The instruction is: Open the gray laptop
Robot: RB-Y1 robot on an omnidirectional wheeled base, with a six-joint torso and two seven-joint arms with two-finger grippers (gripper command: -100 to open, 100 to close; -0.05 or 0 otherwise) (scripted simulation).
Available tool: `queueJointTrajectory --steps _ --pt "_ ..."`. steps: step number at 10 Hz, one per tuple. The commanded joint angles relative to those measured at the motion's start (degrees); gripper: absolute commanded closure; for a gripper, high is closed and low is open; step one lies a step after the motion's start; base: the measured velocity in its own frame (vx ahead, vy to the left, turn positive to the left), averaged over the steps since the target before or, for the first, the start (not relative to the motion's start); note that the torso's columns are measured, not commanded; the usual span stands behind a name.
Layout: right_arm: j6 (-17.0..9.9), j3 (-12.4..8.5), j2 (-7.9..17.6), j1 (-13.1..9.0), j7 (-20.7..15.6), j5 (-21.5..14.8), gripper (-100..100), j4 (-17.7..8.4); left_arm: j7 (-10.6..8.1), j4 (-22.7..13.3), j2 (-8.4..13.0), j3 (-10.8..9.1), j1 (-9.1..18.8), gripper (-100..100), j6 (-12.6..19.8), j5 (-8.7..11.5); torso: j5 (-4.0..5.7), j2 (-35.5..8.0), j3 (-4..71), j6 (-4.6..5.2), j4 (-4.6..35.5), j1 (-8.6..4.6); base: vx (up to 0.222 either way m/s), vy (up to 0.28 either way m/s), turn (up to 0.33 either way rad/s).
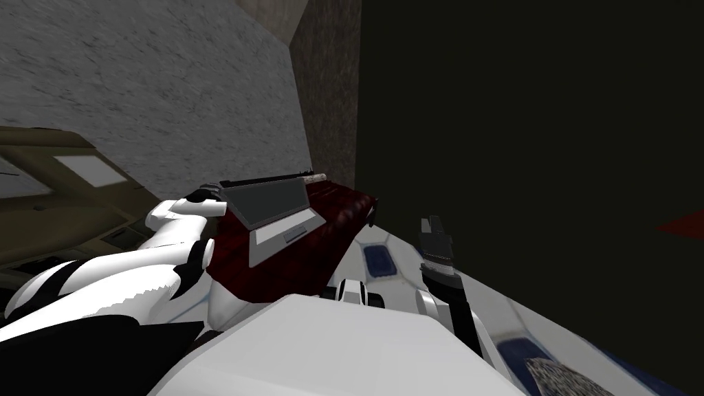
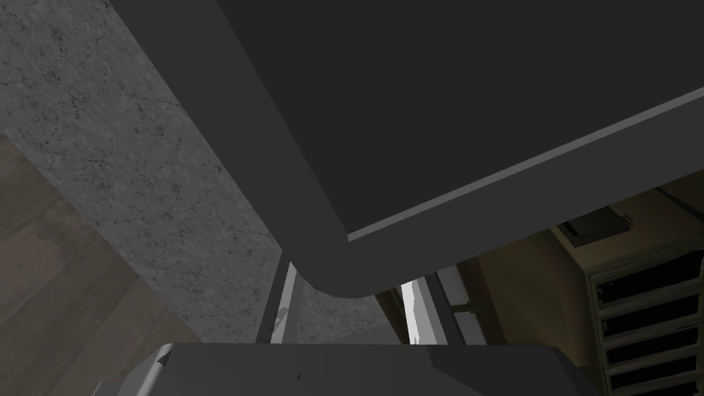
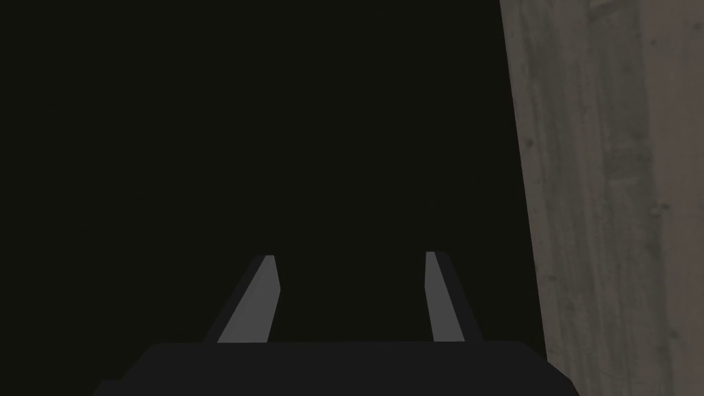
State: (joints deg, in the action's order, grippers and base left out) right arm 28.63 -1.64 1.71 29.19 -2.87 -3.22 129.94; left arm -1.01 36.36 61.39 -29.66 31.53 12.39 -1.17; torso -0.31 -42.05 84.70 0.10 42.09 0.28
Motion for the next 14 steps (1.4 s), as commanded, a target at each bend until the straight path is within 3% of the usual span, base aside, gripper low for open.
queueJointTrajectory --steps 1,2,3,4,5,8,9,10,14 --pt "0.00 0.00 0.00 0.00 0.00 0.00 0 0.00 -3.31 -3.11 1.85 4.72 0.37 100 -1.97 2.40 0.00 0.01 0.00 -0.08 0.01 0.00 0.038 -0.052 0.090" --pt "0.00 0.00 0.00 0.01 0.00 0.00 0 0.00 -3.31 -3.11 1.85 5.98 0.37 100 -1.97 2.40 0.00 -0.04 -0.04 -0.15 0.02 -0.04 0.034 -0.046 0.060" --pt "0.00 0.00 0.00 0.00 0.00 0.00 0 0.00 -4.83 -4.61 2.86 8.28 0.64 100 -3.05 3.51 -0.02 -0.07 -0.06 -0.04 0.02 0.00 0.031 -0.047 0.069" --pt "0.00 0.00 0.00 0.00 0.00 0.00 0 0.00 -4.83 -4.61 2.86 8.68 0.64 100 -3.05 3.51 -0.06 -0.07 -0.06 -0.06 0.00 0.01 0.017 -0.031 0.039" --pt "0.00 0.00 0.00 0.00 0.00 0.00 0 0.00 -6.36 -6.12 3.87 10.68 0.91 100 -4.12 4.62 -0.08 -0.07 -0.05 0.00 -0.01 0.07 0.018 -0.032 0.045" --pt "0.00 0.00 0.00 0.00 0.00 0.00 0 0.00 -7.88 -7.62 4.88 14.07 1.18 100 -5.19 5.74 -0.09 -0.09 -0.07 -0.24 0.02 0.13 0.022 -0.033 0.048" --pt "0.00 0.00 0.00 0.00 0.00 0.00 0 0.00 -7.68 -6.67 4.82 12.99 1.05 100 -5.05 5.32 -0.10 -0.09 -0.07 -0.16 0.02 0.16 0.010 -0.017 0.008" --pt "0.00 0.00 0.00 0.00 0.00 0.00 0 0.00 -7.41 -6.48 3.66 11.91 0.06 100 -8.03 5.02 -0.03 -0.11 -0.07 -0.10 0.05 0.17 0.079 -0.028 0.158" --pt "0.00 0.00 0.00 0.01 0.00 0.00 0 0.00 -6.71 -6.02 1.15 9.54 -2.08 100 -14.41 4.41 -0.13 -0.09 -0.06 -0.09 -0.01 0.20 0.089 -0.054 0.168"
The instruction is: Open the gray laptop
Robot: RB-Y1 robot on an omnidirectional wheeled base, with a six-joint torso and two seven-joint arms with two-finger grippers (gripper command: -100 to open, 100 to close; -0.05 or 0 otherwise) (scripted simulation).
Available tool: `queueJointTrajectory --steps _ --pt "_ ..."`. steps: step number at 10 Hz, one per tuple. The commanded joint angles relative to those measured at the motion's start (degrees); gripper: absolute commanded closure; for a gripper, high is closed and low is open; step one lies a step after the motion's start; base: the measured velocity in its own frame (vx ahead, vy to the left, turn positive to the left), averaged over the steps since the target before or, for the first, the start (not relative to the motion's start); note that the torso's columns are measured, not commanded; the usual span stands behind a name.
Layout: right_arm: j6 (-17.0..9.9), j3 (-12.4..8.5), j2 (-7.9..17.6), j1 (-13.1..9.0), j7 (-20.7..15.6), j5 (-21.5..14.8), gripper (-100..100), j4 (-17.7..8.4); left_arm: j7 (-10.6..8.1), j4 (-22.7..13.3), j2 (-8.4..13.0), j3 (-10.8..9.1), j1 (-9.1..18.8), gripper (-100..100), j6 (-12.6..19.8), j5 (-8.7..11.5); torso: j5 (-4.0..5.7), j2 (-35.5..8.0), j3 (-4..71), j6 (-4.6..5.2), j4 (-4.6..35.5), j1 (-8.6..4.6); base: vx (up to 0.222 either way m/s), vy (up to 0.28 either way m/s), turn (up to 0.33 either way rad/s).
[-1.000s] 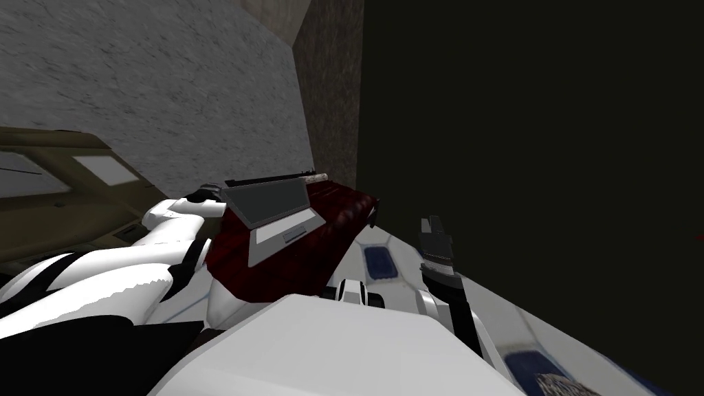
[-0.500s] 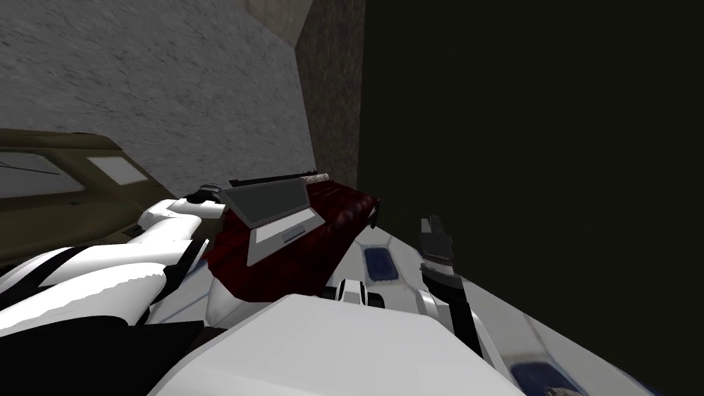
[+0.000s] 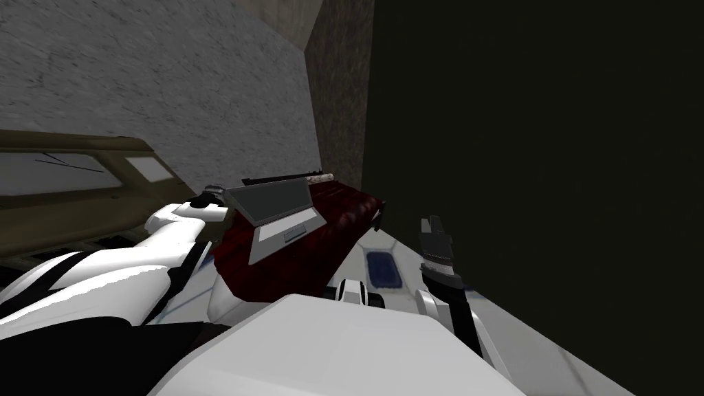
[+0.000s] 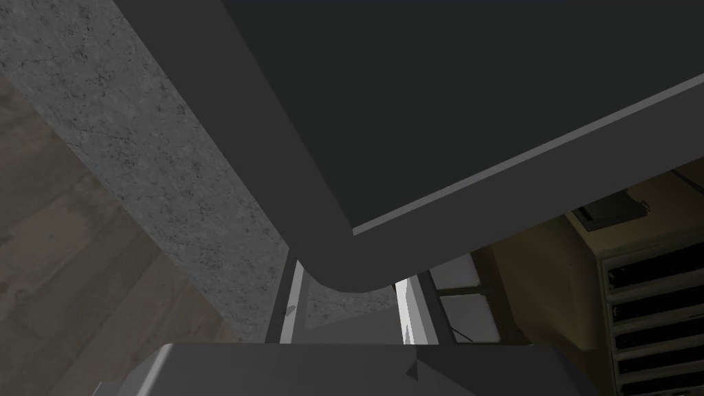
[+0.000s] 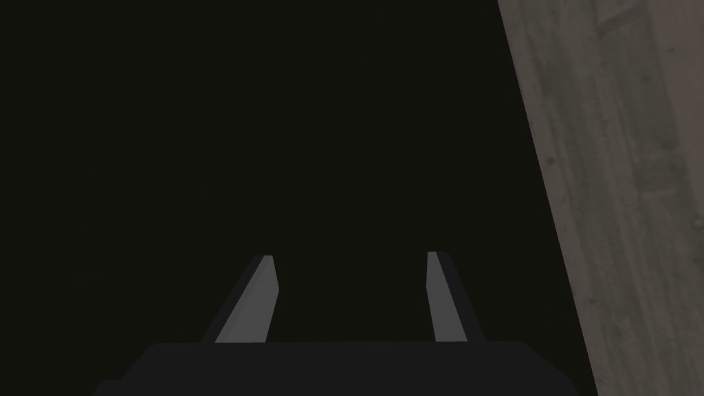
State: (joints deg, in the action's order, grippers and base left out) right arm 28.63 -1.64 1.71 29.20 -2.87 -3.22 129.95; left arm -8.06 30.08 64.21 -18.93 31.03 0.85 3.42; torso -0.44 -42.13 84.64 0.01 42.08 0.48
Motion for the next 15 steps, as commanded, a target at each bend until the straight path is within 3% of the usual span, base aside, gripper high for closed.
queueJointTrajectory --steps 1,5,7,10,12,14,15 --pt "0.00 0.00 0.00 0.01 0.00 0.00 0 0.00 0.35 0.26 -1.67 -1.19 -1.58 100 -4.29 -0.18 -0.06 0.00 -0.03 -0.10 -0.02 -0.01 0.077 -0.043 0.119" --pt "0.00 0.00 0.00 0.00 0.00 0.00 0 0.00 1.05 0.71 -4.18 -3.55 -3.73 100 -10.30 -0.78 -0.01 0.09 0.05 -0.09 -0.02 0.04 0.065 -0.046 0.117" --pt "0.00 0.00 0.00 0.00 0.00 0.00 0 0.00 1.05 0.71 -4.18 -3.55 -3.73 100 -12.50 -0.78 -0.04 0.11 0.07 -0.02 -0.04 0.17 0.057 -0.041 0.078" --pt "0.00 0.00 0.00 0.00 0.00 0.00 0 0.00 1.75 1.17 -6.69 -5.91 -5.87 100 -18.27 -1.39 -0.04 0.10 0.05 -0.08 -0.04 0.08 0.072 -0.051 0.158" --pt "0.00 0.00 0.00 0.00 0.00 0.00 0 0.00 1.75 1.17 -6.69 -5.91 -5.87 100 -20.05 -1.39 -0.05 0.15 0.10 0.00 -0.07 0.11 0.054 -0.050 0.073" --pt "0.00 0.00 0.00 0.00 0.00 0.00 0 0.00 2.11 1.40 -7.94 -7.09 -6.95 100 -23.83 -1.69 -0.07 0.19 0.10 -0.09 -0.07 0.14 0.063 -0.038 0.125" --pt "0.00 0.00 0.00 0.00 0.00 0.00 0 0.00 2.11 1.40 -7.94 -7.09 -6.95 100 -23.83 -1.69 -0.02 0.18 0.11 -0.04 -0.06 0.07 0.029 -0.030 0.042"
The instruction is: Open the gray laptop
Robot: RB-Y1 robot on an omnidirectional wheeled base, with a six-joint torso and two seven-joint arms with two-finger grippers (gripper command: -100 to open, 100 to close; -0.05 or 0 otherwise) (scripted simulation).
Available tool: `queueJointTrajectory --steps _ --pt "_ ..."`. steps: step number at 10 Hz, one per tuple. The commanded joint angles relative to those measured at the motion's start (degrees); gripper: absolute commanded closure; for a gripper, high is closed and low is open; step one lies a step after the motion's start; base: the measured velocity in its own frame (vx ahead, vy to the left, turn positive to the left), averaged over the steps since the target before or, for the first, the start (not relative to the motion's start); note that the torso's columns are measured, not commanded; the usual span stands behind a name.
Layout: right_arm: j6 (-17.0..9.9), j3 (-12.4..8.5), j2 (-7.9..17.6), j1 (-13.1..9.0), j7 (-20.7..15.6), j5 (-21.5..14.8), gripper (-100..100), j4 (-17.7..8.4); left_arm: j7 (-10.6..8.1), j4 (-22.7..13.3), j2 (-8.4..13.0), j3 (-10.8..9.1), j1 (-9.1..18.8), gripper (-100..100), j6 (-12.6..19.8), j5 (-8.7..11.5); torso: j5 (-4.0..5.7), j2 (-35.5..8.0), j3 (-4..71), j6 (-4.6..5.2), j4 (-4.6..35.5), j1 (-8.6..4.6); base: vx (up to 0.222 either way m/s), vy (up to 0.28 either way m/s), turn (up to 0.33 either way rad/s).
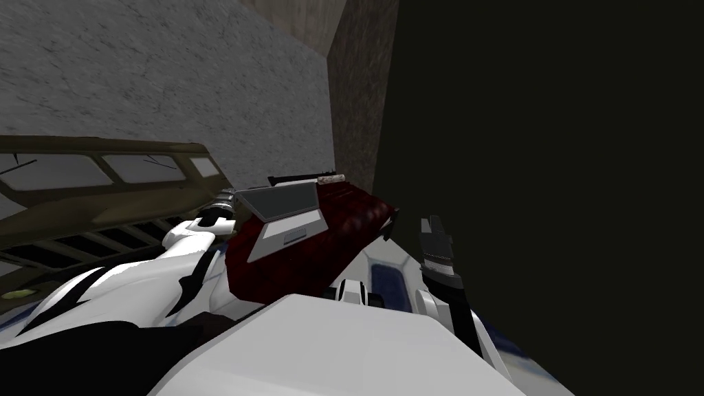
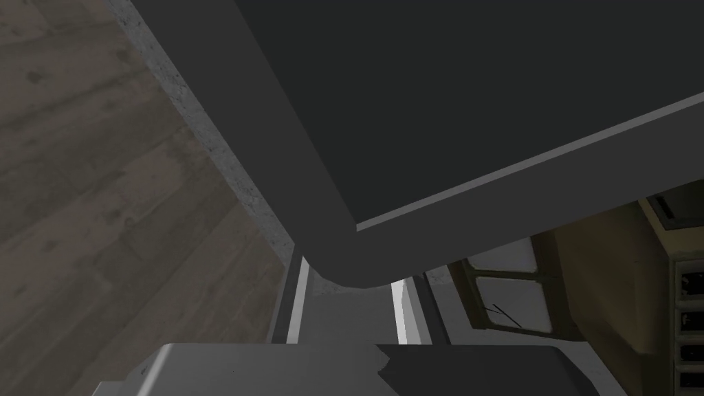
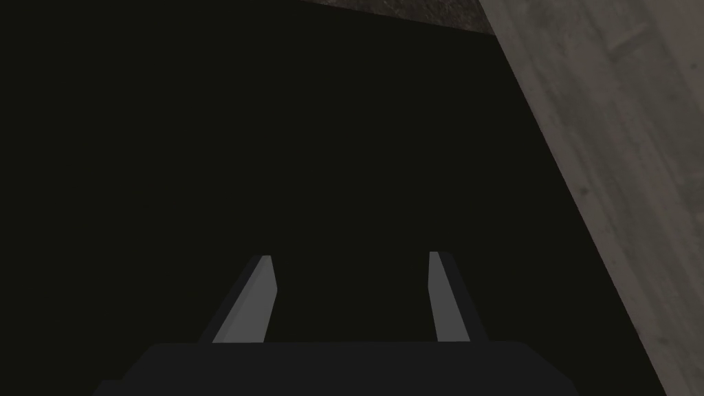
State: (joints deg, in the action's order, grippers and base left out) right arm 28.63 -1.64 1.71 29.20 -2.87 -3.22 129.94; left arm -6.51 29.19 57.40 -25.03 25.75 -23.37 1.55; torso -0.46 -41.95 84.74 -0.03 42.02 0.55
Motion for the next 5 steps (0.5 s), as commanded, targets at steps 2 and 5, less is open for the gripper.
queueJointTrajectory --steps 2,5 --pt "0.00 0.00 0.00 0.00 0.00 0.00 0 0.00 0.91 2.51 -2.38 -2.17 -2.74 100 -3.38 -0.12 -0.04 -0.09 -0.09 -0.06 -0.02 -0.15 0.057 -0.042 0.141" --pt "0.00 0.00 0.00 0.00 0.00 0.00 0 0.00 1.26 2.74 -3.63 -3.36 -3.82 100 -7.16 -0.42 0.02 -0.03 -0.03 -0.10 0.01 -0.08 0.049 -0.051 0.100"
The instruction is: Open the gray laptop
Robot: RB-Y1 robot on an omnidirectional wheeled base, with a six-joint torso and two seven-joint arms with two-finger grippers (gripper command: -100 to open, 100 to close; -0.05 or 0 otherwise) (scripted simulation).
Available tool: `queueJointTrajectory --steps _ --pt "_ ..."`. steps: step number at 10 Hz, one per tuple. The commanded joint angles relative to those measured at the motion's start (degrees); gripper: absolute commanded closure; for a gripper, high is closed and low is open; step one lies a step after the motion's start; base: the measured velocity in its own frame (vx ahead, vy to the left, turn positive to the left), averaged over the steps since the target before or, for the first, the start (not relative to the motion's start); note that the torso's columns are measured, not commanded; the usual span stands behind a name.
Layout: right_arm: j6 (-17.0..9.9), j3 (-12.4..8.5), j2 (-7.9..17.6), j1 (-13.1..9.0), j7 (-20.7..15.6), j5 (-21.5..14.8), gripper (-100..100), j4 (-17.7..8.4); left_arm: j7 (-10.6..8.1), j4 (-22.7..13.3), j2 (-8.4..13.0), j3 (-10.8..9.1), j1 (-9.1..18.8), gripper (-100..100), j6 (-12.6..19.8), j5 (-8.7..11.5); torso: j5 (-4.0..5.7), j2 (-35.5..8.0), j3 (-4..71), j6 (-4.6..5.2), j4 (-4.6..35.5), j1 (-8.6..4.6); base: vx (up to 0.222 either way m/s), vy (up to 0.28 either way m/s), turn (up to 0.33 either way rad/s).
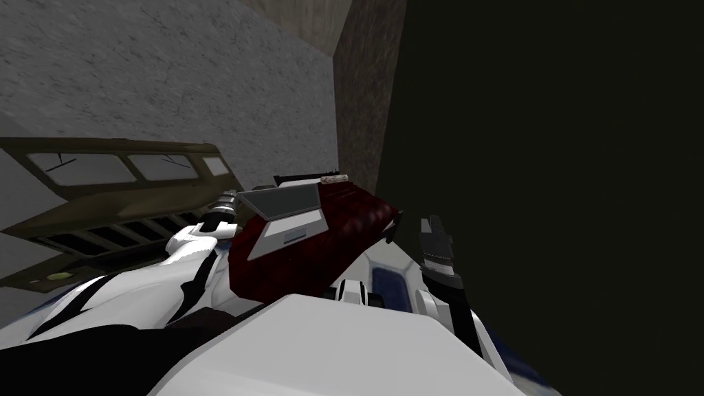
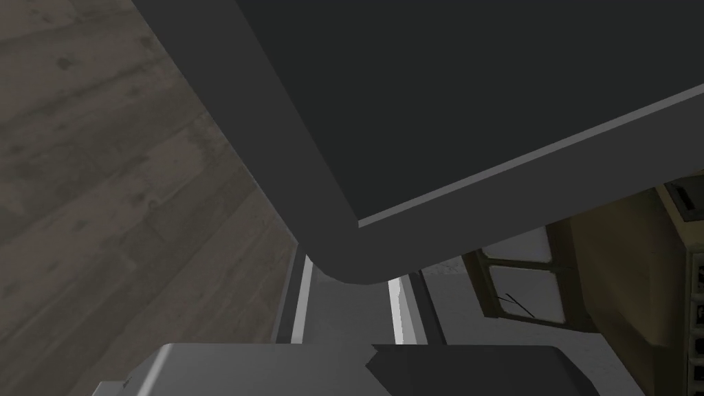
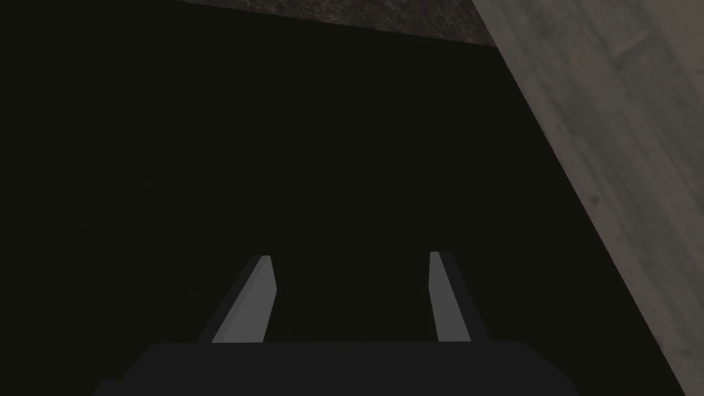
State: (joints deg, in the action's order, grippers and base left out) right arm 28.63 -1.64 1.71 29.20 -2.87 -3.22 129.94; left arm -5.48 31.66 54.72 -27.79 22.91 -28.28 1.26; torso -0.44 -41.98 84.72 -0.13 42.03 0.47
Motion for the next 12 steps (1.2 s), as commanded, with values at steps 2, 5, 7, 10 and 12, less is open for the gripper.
queueJointTrajectory --steps 2,5,7,10,12 --pt "0.00 0.00 0.00 -0.01 0.00 0.00 0 0.00 0.93 1.88 -3.12 0.26 -2.89 100 -4.73 -1.28 0.15 -0.10 -0.01 0.24 0.09 0.01 0.049 0.020 0.175" --pt "0.00 -0.01 0.01 -0.02 0.00 0.00 0 -0.01 1.78 9.65 -7.57 0.76 -6.82 100 -6.62 -2.37 -0.23 0.25 0.18 0.41 -0.19 0.37 0.064 0.070 0.128" --pt "0.00 -0.01 0.01 0.00 0.00 0.00 0 0.00 1.78 11.80 -10.81 0.76 -7.25 100 -6.81 -2.37 -0.41 0.56 0.36 0.27 -0.38 0.55 0.062 0.066 0.122" --pt "0.00 -0.01 0.01 -0.01 0.00 0.00 0 0.00 2.62 18.19 -14.96 1.26 -10.86 100 -8.90 -3.46 -0.52 0.79 0.49 0.37 -0.53 0.66 0.065 0.058 0.146" --pt "-0.01 0.00 0.01 -0.02 0.00 0.00 0 -0.01 3.47 21.74 -17.59 1.77 -12.80 100 -10.98 -4.56 -0.75 1.10 0.65 0.79 -0.85 0.53 0.030 0.037 0.119"
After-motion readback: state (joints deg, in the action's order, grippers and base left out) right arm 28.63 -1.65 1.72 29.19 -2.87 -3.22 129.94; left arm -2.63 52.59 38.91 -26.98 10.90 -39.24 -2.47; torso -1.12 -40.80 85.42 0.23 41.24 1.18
